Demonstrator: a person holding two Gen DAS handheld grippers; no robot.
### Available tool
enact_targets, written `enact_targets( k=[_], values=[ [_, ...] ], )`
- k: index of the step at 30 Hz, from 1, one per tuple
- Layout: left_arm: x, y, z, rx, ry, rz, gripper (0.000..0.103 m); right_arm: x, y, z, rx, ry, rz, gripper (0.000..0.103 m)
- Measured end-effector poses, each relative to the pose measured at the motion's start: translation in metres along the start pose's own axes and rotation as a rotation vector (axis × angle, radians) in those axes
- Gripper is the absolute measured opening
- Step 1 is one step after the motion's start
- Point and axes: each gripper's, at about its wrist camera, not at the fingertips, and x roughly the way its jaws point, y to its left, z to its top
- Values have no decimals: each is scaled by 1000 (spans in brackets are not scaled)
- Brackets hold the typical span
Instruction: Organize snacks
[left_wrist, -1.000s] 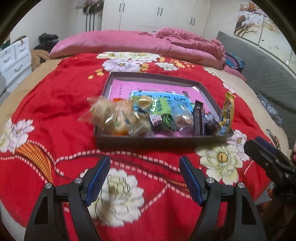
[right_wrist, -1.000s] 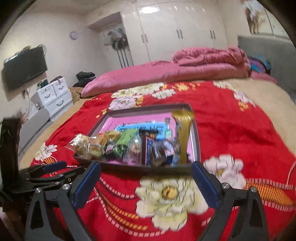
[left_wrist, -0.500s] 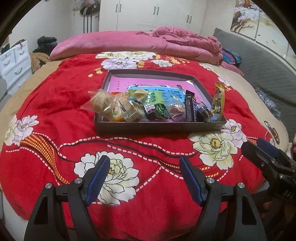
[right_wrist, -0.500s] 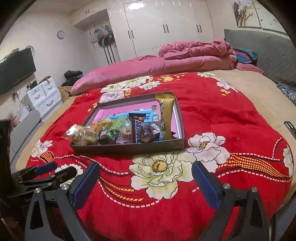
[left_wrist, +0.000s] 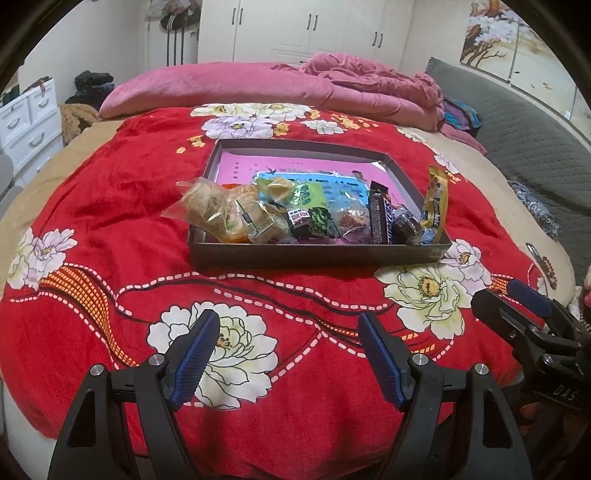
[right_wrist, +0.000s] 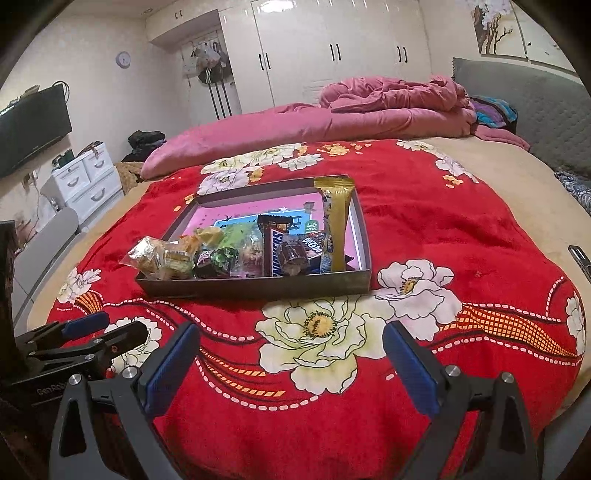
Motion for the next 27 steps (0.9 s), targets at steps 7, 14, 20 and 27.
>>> enact_targets(
  k=[7,14,20,27],
  values=[
    [0,2,0,-7,1,3,78,1,0,0,0,-1,-5,100],
    [0,2,0,-5,2,4,78,1,0,0,-6,2,-9,100],
    [1,2,-1,-2,5,4,78,2,0,-1,-6,5,-13,100],
    [-1,0,0,13,-1,1,78,3,0,-2,-9,4,-15,100]
  ],
)
